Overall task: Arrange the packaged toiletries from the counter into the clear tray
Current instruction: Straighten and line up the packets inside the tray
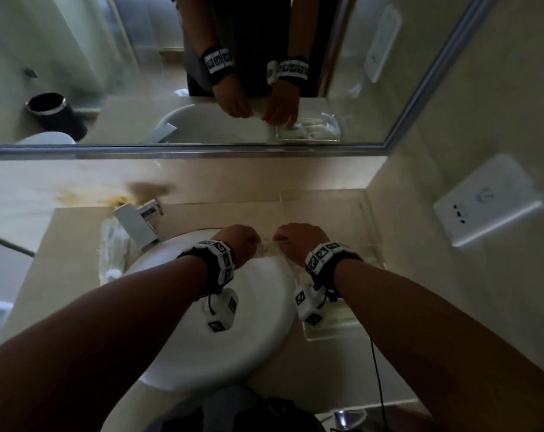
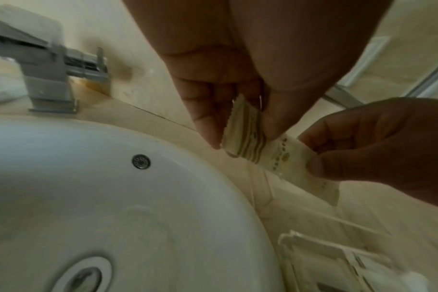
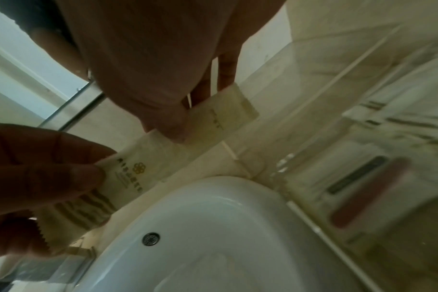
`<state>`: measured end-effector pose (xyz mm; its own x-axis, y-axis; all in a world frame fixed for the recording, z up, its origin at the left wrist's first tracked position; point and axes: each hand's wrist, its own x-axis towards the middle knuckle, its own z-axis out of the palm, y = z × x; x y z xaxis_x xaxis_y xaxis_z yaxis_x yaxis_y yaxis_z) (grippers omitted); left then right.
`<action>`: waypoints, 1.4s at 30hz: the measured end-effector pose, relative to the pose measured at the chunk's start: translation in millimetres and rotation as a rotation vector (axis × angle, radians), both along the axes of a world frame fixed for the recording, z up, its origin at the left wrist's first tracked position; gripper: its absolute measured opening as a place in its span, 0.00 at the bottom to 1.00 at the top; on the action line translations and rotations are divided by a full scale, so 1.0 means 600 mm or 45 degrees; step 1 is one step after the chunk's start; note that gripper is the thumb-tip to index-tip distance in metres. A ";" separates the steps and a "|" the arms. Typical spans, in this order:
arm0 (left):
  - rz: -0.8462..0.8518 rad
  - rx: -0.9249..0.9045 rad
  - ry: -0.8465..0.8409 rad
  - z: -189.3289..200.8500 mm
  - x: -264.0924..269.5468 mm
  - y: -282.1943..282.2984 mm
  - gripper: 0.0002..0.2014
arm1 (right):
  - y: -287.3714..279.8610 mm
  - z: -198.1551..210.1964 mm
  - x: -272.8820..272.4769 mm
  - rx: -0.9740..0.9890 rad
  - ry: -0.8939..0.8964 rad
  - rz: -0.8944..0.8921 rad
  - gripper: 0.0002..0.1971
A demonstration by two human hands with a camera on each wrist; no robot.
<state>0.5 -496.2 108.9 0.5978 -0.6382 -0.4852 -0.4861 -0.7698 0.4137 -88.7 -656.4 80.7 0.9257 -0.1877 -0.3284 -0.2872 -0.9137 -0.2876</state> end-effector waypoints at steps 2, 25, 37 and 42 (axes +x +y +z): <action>-0.047 -0.008 0.027 -0.003 -0.024 -0.018 0.11 | -0.014 -0.001 -0.037 -0.081 0.046 -0.036 0.14; -0.351 0.198 0.101 -0.094 -0.203 -0.144 0.17 | -0.108 -0.132 -0.282 0.015 0.319 -0.379 0.13; -0.388 0.275 0.056 -0.105 -0.193 -0.135 0.18 | -0.085 -0.142 -0.278 -0.035 0.259 -0.374 0.18; -0.478 0.320 0.021 -0.106 -0.197 -0.144 0.17 | -0.063 -0.146 -0.286 -0.015 0.422 -0.258 0.19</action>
<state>-117.7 -582.6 45.5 0.3380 -0.6705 -0.6604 -0.7459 -0.6188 0.2465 -260.6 -694.4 -6.9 0.7132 -0.3618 -0.6003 -0.5381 -0.8315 -0.1382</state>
